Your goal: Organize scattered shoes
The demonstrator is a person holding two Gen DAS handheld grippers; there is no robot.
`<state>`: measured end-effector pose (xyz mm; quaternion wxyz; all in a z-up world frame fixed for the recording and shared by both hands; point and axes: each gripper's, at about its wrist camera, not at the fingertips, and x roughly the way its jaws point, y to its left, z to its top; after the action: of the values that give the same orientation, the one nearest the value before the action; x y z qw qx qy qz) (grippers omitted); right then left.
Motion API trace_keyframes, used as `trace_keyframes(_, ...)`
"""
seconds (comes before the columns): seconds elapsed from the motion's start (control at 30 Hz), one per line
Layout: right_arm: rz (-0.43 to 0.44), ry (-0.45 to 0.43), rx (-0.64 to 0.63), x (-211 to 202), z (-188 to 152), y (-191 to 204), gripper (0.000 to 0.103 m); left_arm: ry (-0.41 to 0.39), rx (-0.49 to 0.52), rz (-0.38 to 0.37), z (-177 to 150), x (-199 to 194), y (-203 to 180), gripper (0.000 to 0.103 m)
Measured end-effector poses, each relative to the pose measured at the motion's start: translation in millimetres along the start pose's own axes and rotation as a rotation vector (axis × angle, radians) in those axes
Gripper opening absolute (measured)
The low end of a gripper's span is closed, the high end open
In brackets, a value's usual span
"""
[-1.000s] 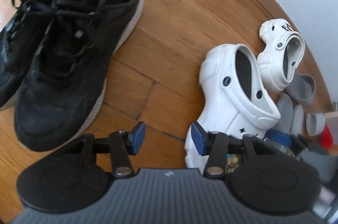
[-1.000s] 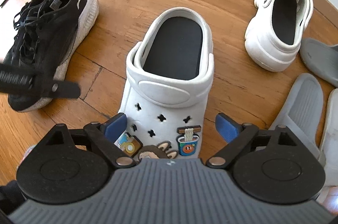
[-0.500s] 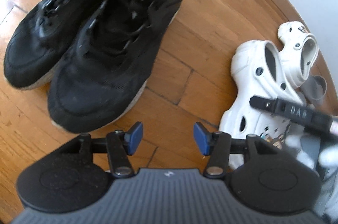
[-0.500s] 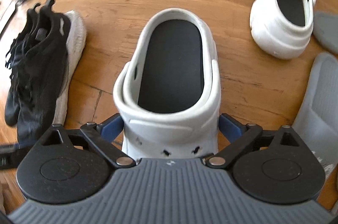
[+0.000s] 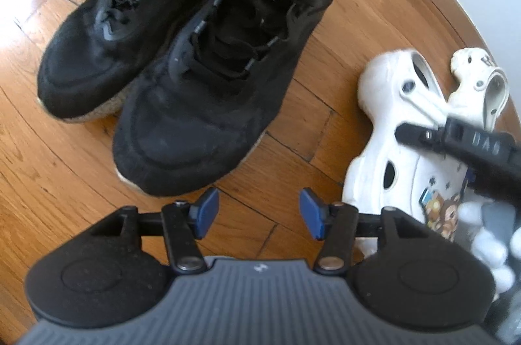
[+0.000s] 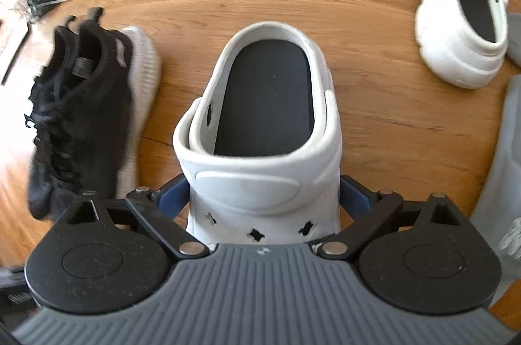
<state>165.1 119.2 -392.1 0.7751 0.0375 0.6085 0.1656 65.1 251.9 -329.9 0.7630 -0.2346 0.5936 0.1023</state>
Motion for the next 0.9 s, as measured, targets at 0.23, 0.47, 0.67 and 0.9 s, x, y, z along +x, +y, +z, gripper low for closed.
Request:
trace_keyframes(0.23, 0.040, -0.007, 0.027, 8.4, 7.4, 29.6, 0.095, -0.003, -0.030, 0.016, -4.3, -3.4, 11.0, 0.054)
trace_keyframes(0.47, 0.018, -0.001, 0.033, 22.5, 10.5, 43.5, 0.096, -0.014, -0.121, 0.011, -6.2, -8.7, 34.9, 0.054)
trace_keyframes(0.67, 0.056, 0.003, 0.018, 21.4, 11.6, 50.4, 0.095, -0.020, -0.141, -0.013, -6.0, -12.9, 42.6, 0.054)
trace_keyframes(0.9, 0.077, 0.006, 0.004, 10.2, 11.9, 49.5, 0.095, -0.022, -0.132, -0.008, -5.8, -17.2, 40.5, 0.056)
